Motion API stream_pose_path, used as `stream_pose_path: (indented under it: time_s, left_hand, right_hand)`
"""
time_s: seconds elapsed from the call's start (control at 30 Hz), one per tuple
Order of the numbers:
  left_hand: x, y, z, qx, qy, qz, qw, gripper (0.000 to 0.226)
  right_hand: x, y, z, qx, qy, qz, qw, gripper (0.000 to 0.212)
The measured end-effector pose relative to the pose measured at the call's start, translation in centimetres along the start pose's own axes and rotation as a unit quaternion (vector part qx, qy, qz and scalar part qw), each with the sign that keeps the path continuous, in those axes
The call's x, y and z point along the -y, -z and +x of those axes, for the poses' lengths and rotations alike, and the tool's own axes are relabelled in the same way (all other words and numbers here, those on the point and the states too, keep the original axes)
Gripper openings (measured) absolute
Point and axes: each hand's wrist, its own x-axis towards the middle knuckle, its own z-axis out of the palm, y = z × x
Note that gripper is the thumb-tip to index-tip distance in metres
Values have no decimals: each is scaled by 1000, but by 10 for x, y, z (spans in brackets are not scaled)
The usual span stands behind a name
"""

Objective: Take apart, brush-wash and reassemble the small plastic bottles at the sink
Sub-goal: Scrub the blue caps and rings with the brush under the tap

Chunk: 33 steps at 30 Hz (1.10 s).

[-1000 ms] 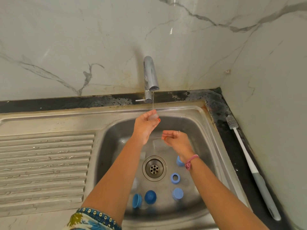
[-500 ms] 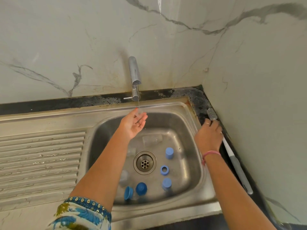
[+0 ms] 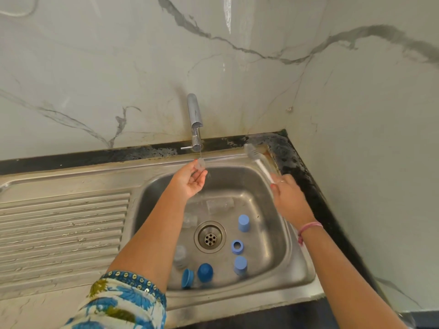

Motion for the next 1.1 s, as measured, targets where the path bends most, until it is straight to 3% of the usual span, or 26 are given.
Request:
stream_pose_path:
  time_s: [0.17,0.37,0.6,0.73,0.87,0.97,1.03,1.1]
  left_hand:
    - [-6,-5,-1,4,-20,-10,1000,7]
    - [-9,-6,7,0,-32,6,999,25]
    - [-10,-5,20,12,-43,-13,999,24]
    - [-10,-5,25,24,-40,33,998,21]
    - [-10,-5,28,15,-56,126,990,3]
    - [-8,-6,29,9,-54,152,987,8]
    - [-5,-8,31,-3,-52,133,990,10]
    - [-3,-11,35,-30,-50,106,993,14]
  right_hand:
    - [46,-6,2,72,134,-30,988,43]
    - [54,-21,6,67,126,-91,986,44]
    - [56,-26,17,62,70,19,995,31]
    - [55,-29,20,38,119,-93,988,32]
    - [54,-38,17,-16,167,-181,969,43]
    - [62,-39,17,-25,179,-222,958,46]
    - [75,-38,14,5,173,-189,967,30]
    - [86,-41,14,77,99,-65,990,26]
